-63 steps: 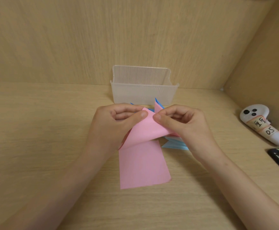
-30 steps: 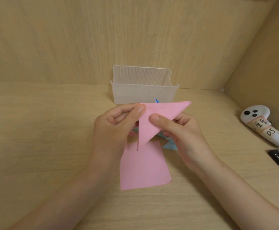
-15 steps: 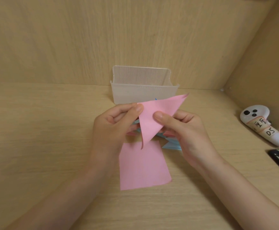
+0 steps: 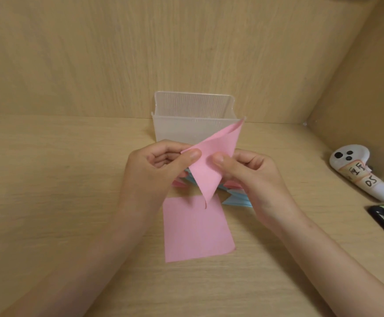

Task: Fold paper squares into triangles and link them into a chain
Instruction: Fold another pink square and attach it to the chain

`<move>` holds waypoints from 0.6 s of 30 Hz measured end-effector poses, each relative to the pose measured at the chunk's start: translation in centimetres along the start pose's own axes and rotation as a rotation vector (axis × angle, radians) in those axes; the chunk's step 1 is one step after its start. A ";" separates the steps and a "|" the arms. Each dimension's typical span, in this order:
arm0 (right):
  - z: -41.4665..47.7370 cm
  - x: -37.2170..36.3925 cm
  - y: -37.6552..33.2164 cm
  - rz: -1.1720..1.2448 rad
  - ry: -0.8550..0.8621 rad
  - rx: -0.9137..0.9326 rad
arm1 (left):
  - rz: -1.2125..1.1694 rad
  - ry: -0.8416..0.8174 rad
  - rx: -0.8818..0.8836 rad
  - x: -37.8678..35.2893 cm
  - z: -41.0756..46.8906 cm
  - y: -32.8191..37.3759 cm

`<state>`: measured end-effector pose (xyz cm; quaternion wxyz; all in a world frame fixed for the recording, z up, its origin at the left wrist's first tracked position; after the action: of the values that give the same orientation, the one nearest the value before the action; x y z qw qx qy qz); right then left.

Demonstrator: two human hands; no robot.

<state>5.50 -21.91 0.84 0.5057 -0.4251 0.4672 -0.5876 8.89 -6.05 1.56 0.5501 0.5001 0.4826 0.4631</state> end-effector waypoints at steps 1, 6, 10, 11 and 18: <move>0.1 0.1 0.0 -0.008 0.017 0.000 | -0.021 0.007 0.022 0.1 0.0 0.0; 0.1 0.2 -0.1 0.010 0.057 0.030 | -0.054 0.011 0.080 0.1 0.0 0.0; 0.1 0.3 -0.1 0.016 0.059 0.030 | -0.059 0.009 0.095 0.1 -0.1 0.0; 0.1 0.3 -0.1 0.019 0.056 0.028 | -0.059 0.009 0.095 0.1 0.0 0.0; 0.2 0.6 0.0 0.043 0.100 0.045 | -0.072 0.015 0.095 0.1 0.0 0.1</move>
<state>5.65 -22.50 0.96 0.5038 -0.3738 0.4876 -0.6072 8.86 -5.97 1.67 0.5383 0.5048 0.5257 0.4232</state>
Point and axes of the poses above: each hand's wrist, its own z-axis towards the middle knuckle, its own x-axis out of the back of the hand, y = z × x, the point moved 2 cm from there along z, towards the middle knuckle, and after that the axes turned 8 degrees about x, right-handed, at the moved point
